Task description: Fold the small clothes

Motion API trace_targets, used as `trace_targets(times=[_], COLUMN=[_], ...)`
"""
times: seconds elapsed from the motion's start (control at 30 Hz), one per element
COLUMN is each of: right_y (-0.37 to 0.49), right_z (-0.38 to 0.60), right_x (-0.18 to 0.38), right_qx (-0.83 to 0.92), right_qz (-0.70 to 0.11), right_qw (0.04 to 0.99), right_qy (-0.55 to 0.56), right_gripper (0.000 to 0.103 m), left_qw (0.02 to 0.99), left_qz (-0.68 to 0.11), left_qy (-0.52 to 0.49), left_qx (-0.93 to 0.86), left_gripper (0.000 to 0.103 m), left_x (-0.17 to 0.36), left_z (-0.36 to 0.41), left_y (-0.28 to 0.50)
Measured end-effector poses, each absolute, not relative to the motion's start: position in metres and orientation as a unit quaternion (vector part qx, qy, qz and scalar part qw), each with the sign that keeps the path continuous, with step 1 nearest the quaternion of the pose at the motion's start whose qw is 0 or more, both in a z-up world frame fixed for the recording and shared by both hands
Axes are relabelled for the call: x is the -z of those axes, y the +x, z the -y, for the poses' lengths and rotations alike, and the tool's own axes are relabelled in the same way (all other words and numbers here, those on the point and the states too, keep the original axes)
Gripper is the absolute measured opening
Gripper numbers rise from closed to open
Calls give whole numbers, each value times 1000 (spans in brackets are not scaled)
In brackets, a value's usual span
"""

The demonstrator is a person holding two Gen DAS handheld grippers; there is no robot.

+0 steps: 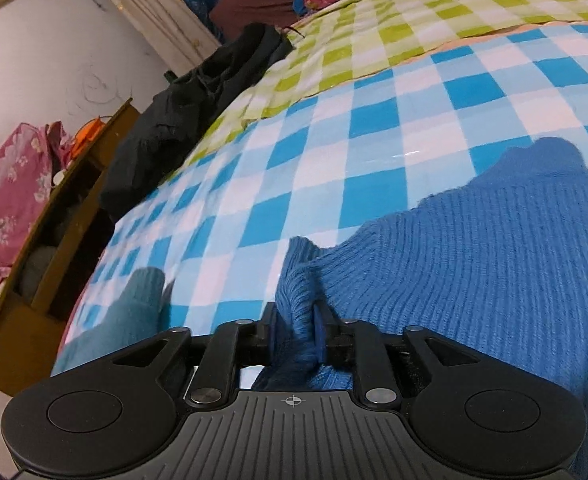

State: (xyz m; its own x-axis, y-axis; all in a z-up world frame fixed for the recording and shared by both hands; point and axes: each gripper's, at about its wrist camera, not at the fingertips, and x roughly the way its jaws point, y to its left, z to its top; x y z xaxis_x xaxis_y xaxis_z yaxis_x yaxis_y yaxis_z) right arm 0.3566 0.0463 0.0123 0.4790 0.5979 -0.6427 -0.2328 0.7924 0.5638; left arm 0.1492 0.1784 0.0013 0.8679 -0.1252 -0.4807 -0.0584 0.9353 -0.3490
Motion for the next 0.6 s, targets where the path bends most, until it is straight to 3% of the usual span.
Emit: trace_targets(times=[0.17,0.4,0.6], right_y=[348,333,313], right_z=[-52,-25,27], right_x=[-28,-60,-88], right_qx=[-292,-332,-294], right_qz=[-438,-403,-355], right_qw=[827,827,872], right_qy=[197,209,167], right_gripper=[37,37,37], left_qw=[953,976,982], left_qz=[-241,-176,-176], left_qy=[-183,-124,-49], left_qx=[4,-22,35], left_gripper=[30,31,31], left_x=[-11,-41,-46], left_z=[-180,-168,-134], left_y=[137,124,166])
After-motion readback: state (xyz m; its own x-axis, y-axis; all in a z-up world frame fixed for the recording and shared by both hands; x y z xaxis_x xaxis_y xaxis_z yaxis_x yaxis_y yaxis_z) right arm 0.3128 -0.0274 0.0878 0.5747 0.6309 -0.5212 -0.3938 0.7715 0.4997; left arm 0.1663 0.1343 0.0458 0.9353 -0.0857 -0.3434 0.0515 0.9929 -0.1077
